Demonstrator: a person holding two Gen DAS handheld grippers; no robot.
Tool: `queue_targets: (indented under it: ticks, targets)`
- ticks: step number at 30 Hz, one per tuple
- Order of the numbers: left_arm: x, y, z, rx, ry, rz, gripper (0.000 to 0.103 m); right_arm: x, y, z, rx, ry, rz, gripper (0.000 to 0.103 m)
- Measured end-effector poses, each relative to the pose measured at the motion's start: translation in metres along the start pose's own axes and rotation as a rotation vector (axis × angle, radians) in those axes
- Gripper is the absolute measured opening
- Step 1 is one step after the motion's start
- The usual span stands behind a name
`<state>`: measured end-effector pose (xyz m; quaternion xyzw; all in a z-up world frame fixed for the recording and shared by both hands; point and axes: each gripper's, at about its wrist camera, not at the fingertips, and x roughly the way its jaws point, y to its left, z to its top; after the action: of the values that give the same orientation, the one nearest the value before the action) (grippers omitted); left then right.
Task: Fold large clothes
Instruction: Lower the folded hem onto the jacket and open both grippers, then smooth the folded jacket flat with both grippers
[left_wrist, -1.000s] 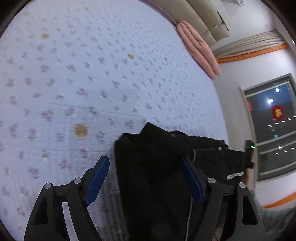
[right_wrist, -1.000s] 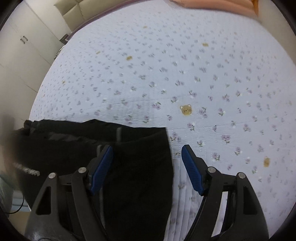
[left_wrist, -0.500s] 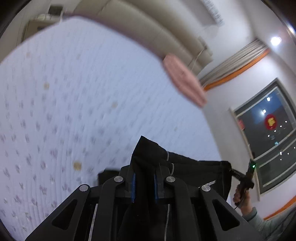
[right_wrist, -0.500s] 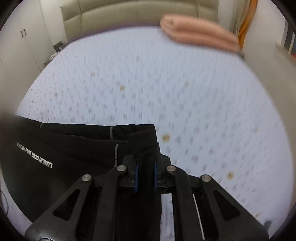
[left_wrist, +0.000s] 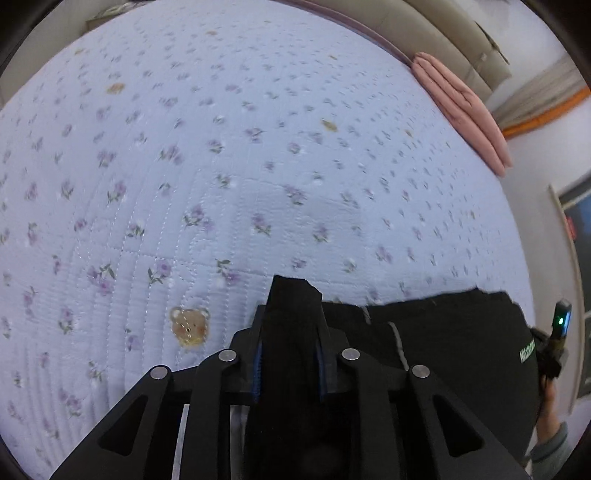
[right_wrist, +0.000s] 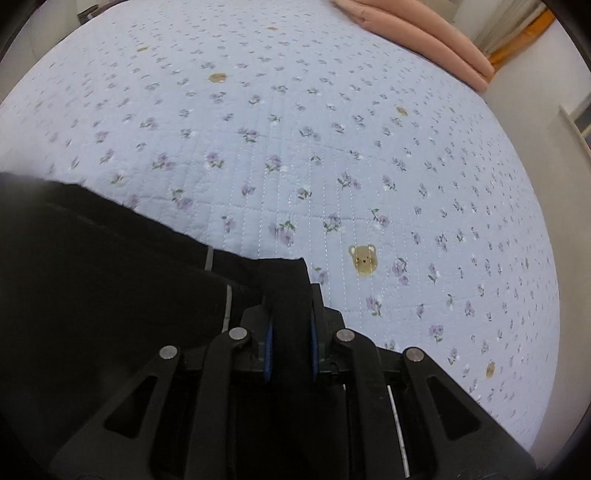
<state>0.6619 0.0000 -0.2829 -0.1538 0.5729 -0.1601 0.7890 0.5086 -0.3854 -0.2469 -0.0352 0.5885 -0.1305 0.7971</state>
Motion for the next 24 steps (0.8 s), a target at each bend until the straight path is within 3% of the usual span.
queue_targets:
  ticks: [3,6,7,10,13,16,19,24]
  targets:
    - [-0.012,0.003,0.007,-0.016,-0.018,0.002,0.031,0.001,-0.009,0.003,0.024,0.017,0.034,0.018]
    - [-0.040,-0.001,0.015,0.009,-0.068,0.087,0.058,-0.010,-0.025,0.006,0.073,0.033,0.073,0.034]
    - [-0.051,-0.002,0.018,0.013,-0.090,0.104,0.061,-0.018,-0.032,0.005,0.099,0.019,0.095,0.040]
    - [-0.092,0.012,0.025,-0.027,-0.142,0.141,0.061,-0.055,-0.054,-0.003,0.193,-0.046,0.164,0.058]
    - [-0.129,0.021,0.019,-0.050,-0.183,0.183,0.060,-0.095,-0.056,-0.016,0.231,-0.083,0.208,0.058]
    - [-0.158,-0.009,-0.007,0.023,-0.207,0.198,0.060,-0.139,-0.041,-0.038,0.207,-0.110,0.270,0.058]
    - [-0.176,-0.062,-0.054,0.166,-0.220,0.215,0.060,-0.171,-0.016,-0.058,0.160,-0.128,0.310,0.058]
    - [-0.165,-0.147,-0.128,0.330,-0.202,0.178,0.060,-0.188,0.028,-0.079,0.107,-0.120,0.390,0.059]
